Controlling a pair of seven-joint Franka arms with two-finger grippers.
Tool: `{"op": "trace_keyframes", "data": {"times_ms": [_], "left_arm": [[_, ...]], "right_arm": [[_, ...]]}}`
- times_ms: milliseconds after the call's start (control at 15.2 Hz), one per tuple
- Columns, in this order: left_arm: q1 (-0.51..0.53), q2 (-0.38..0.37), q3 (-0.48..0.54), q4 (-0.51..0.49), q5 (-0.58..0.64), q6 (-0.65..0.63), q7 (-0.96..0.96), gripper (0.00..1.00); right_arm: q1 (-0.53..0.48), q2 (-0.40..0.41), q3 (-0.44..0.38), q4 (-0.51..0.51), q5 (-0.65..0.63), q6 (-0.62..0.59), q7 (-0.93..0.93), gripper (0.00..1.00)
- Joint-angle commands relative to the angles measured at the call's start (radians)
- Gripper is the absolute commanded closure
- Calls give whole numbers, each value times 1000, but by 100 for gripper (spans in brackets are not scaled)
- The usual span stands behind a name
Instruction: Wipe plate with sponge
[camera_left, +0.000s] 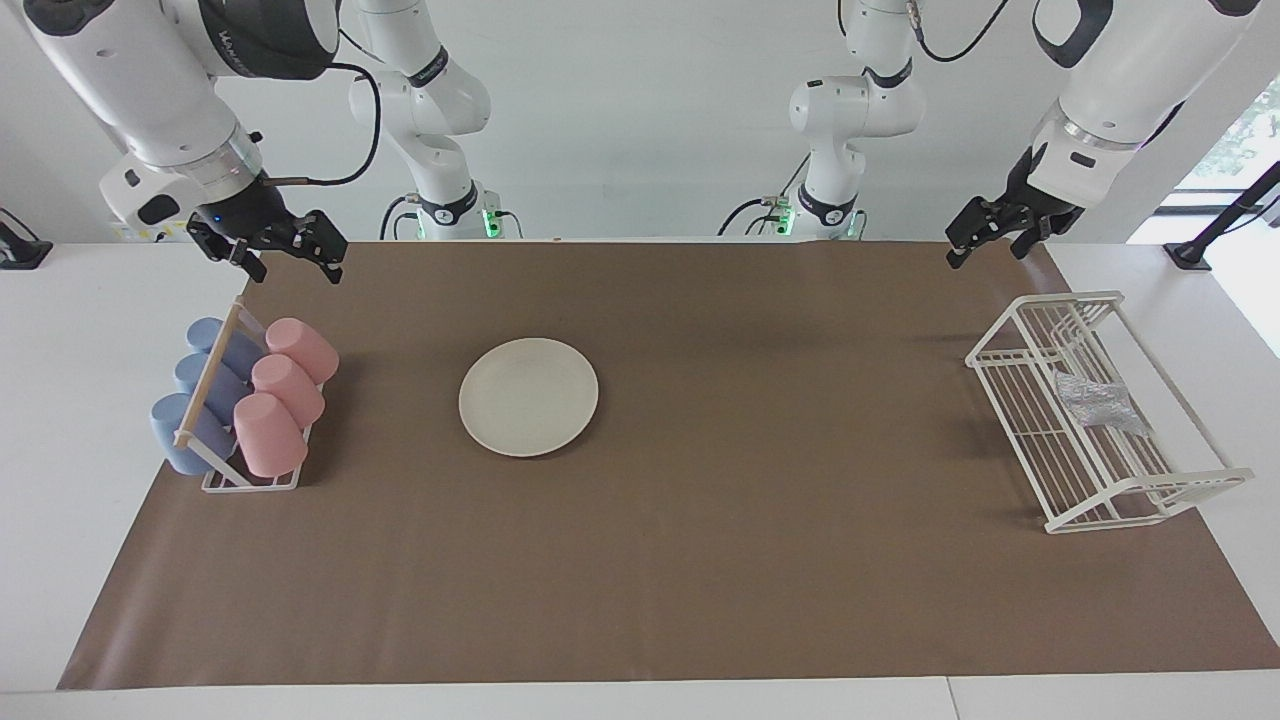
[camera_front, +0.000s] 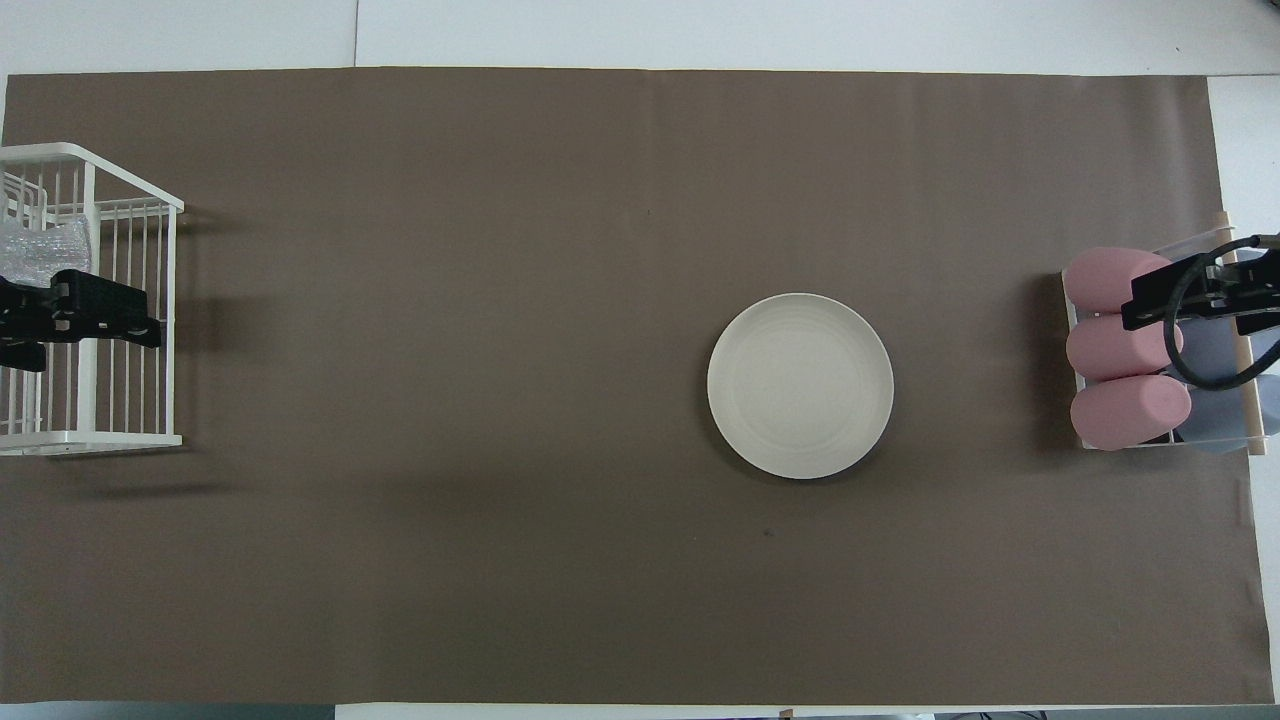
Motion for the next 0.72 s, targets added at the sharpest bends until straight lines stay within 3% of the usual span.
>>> {"op": "trace_keyframes", "data": {"times_ms": [0,656], "left_arm": [[12,-15,-5,-16,13,15,9,0],[45,-18,-8,-16,7,25,1,0]], "right_arm": [[-3,-24,4,-25,-13,4,-22,0],[-3,-24,4,-25,-13,4,-24,0]]}}
